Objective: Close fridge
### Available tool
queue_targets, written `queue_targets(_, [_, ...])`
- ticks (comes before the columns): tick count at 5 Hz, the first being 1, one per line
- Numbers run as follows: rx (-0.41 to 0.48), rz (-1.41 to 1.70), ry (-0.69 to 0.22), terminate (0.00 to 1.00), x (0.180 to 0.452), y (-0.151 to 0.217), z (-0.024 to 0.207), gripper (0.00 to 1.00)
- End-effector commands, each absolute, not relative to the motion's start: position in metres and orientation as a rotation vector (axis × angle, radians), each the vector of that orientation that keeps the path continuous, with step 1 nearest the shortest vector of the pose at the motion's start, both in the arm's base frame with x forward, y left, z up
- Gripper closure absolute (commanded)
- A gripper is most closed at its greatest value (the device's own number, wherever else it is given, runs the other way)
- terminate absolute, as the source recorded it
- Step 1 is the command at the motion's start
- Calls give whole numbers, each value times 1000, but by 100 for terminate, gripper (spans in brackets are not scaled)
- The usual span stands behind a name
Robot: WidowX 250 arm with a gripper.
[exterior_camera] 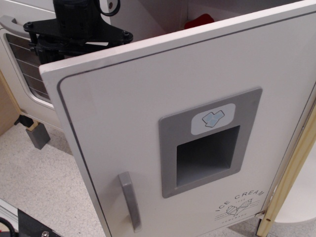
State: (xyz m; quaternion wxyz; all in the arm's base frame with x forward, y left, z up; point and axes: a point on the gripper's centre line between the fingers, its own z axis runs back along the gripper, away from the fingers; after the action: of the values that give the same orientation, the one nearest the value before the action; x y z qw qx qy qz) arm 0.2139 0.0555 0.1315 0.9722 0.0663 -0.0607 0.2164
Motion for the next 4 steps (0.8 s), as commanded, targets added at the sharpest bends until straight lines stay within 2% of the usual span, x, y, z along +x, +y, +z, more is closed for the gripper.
queue_targets(1, [134,437,-122,0,214,55,131,0])
queue_targets(4, [25,180,-119,0,225,33,201,0])
